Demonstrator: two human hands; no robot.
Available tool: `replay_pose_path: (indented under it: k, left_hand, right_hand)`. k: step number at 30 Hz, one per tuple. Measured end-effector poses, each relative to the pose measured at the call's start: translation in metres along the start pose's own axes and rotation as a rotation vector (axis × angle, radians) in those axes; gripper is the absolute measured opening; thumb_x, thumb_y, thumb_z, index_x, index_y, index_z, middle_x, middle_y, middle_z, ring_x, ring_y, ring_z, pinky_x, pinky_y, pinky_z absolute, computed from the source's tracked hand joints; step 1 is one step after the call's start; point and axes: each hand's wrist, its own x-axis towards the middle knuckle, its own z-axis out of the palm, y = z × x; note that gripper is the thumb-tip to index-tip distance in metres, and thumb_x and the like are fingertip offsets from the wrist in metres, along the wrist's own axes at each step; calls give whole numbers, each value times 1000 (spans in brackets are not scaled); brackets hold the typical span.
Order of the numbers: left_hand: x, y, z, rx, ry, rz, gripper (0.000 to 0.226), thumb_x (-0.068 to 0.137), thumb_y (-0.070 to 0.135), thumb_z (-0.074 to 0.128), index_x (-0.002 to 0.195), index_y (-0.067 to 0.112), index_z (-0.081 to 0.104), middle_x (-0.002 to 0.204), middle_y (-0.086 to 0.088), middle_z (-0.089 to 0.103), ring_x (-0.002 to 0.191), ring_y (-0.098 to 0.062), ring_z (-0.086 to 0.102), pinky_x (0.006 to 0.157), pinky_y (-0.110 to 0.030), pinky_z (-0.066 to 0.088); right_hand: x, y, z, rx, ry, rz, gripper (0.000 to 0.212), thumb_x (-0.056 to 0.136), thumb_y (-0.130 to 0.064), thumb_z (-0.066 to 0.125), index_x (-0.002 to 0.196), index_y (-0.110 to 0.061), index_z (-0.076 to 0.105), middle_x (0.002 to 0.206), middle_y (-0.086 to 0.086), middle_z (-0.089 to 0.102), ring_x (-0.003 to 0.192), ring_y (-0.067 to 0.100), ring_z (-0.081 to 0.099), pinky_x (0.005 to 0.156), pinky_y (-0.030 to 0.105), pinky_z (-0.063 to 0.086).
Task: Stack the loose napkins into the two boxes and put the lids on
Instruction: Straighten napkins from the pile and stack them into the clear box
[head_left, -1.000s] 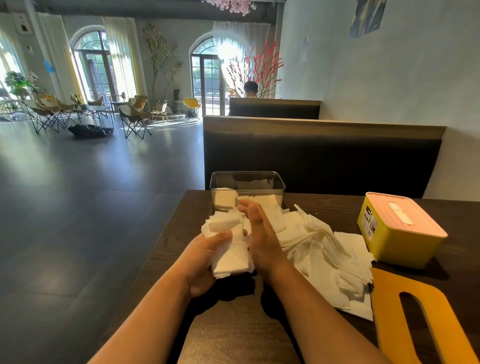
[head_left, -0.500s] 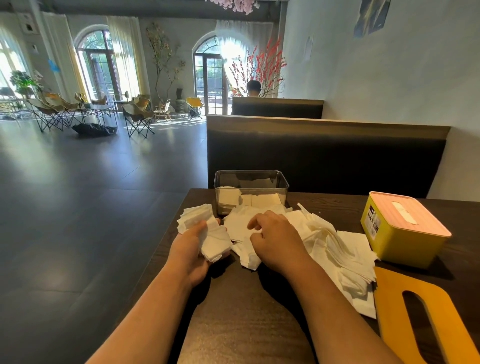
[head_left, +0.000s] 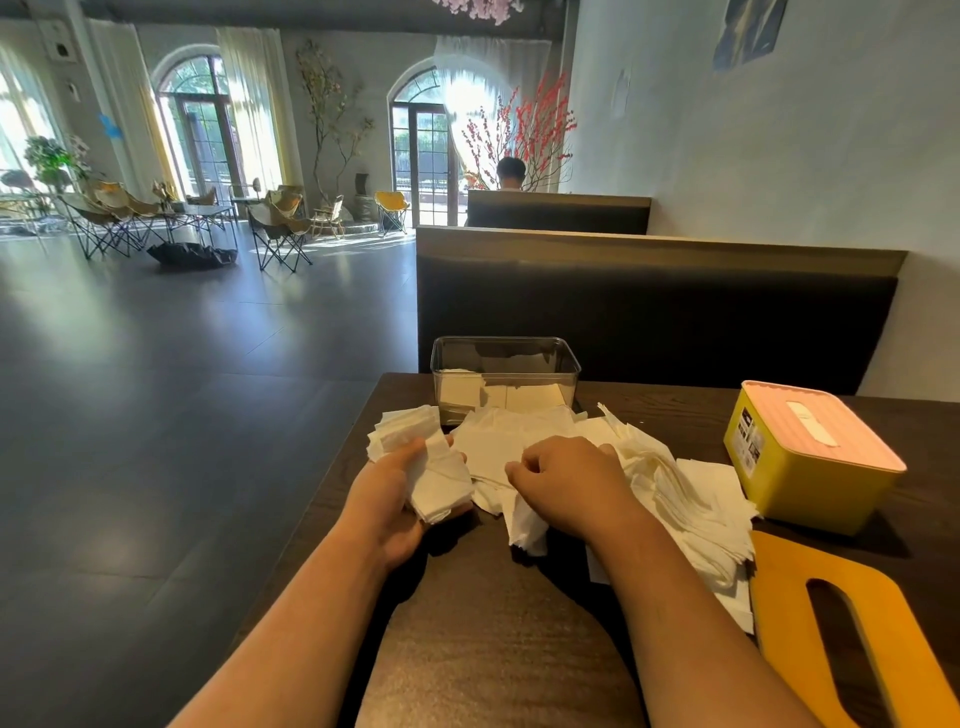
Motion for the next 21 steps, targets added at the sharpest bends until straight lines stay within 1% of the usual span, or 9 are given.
replay_pose_path:
  k: [3,5,7,9,12,15,17,19,21]
  left_hand:
    - [0,0,1,7,-4,20,36,108,20,54,144,18,53,115,-15,78,99,-36,78,96,-69,55]
    - [0,-1,1,12,-1,23,35,108,20,55,142,19,53,114,-15,78,100,-36,78,96,-68,55]
    - [0,-1,1,19,1,22,36,108,20,55,143,19,53,115,-15,78,100,-36,78,92,-66,58]
    - [0,-1,0,24,7,24,38,108,21,55,146,18,52,116,-15,78,100,-35,78,88,-63,60]
    - [1,-1,2,31,6,18,38,108,21,55,145,19,53,116,-15,78,100,-35,78,85,-60,62]
    - [-1,-1,3,27,8,15,34,108,20,55,141,20,54,115,-15,78,101,-35,78,91,-61,60]
    - [-1,-1,2,23,14,17,31,107,20,56,138,20,55,114,-15,79,101,-35,78,94,-62,59]
    - [-2,-1,3,26,17,14,23,107,19,56,130,20,58,112,-14,79,100,-35,78,90,-59,61]
    - [-4,-2,4,32,10,10,14,107,17,55,119,21,60,112,-16,79,101,-36,77,88,-57,61]
  right_hand:
    - [-3,-1,-5,-18,0,-35,19,100,-47,54,92,-34,64,92,-8,66,93,15,57,103,44,35]
    - [-5,-2,-7,-36,-36,-49,13,98,-46,58,94,-34,63,93,-8,65,95,15,57,102,43,36]
    - [-7,-1,-9,-46,-86,-32,16,97,-47,61,92,-32,64,90,-8,66,91,13,60,100,39,45]
    - [-9,0,-10,-39,-96,-4,22,95,-50,63,89,-29,64,87,-7,66,85,12,62,88,36,57]
    - [-11,-3,-13,-32,-18,28,32,100,-58,53,101,-29,65,95,-7,68,88,11,62,76,31,54]
    - [-13,-7,-13,2,-27,29,39,102,-61,48,119,-32,67,112,-7,69,97,12,62,77,31,50]
    - [-13,-5,-11,-30,-99,56,36,99,-57,55,112,-29,73,105,-7,72,93,11,64,78,30,54]
    - [-11,1,-8,-85,-142,113,27,93,-50,65,100,-26,75,90,-5,72,84,13,67,80,33,61]
    - [-10,3,-8,-113,-158,145,20,88,-42,72,99,-26,74,88,-3,71,83,16,68,83,38,63]
